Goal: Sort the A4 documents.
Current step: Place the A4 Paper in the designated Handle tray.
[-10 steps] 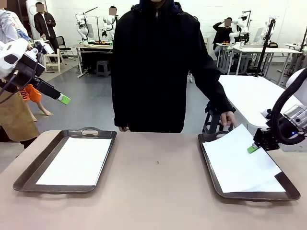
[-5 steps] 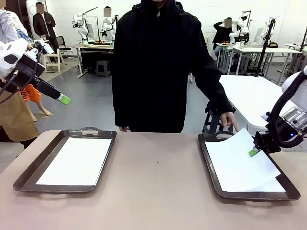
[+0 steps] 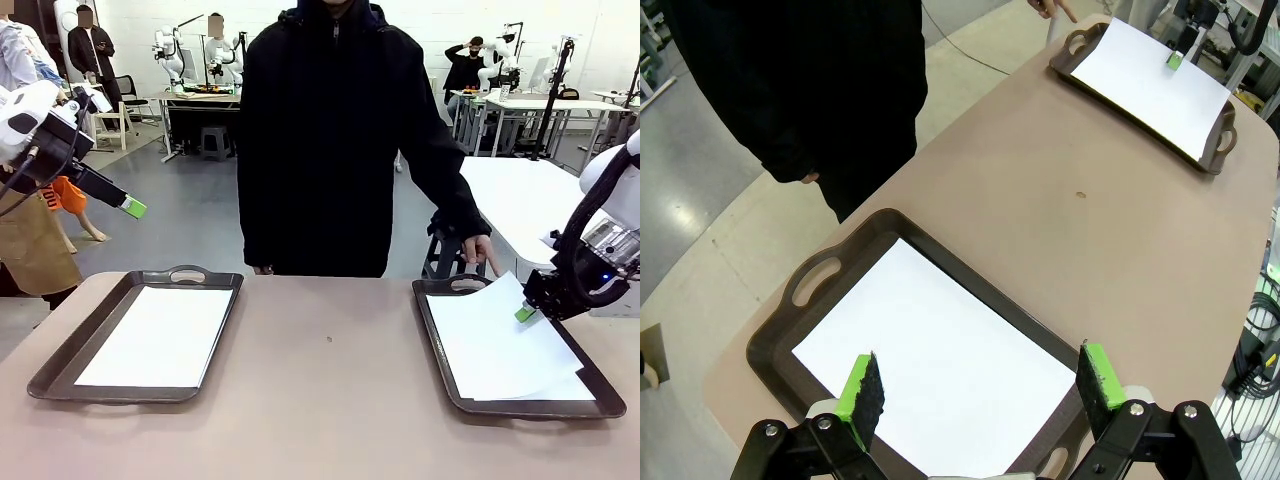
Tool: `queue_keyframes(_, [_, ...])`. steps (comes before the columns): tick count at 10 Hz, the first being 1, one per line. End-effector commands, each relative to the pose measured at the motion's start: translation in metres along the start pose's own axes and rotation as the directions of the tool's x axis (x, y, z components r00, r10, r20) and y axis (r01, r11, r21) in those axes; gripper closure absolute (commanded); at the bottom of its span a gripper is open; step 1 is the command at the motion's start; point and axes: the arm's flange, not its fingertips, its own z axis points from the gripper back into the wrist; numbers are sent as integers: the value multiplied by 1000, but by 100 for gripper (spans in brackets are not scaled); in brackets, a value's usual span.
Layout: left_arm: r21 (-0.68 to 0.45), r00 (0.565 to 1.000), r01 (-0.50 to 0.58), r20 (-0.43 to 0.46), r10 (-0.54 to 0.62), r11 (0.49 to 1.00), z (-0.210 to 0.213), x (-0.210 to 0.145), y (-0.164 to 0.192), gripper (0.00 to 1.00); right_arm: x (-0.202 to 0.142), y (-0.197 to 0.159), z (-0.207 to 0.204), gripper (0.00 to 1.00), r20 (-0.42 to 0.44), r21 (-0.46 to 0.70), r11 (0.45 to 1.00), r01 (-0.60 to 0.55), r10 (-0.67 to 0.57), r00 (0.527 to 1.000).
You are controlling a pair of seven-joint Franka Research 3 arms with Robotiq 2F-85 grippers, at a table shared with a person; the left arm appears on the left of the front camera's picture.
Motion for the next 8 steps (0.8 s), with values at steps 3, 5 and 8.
queue_keyframes(3, [-1,1000,5,3,-5,1000,1,0,0,0,-9,8,6,26,49,-160,985,63,-55,997])
queue_keyframes(5, [-1,1000,5,3,-5,1000,1,0,0,0,-15,14,16,8,79,-185,981,64,-50,996])
queue_keyframes(8, [-1,1000,5,3,-5,1000,1,0,0,0,-21,20,23,0,99,-189,980,65,-47,994])
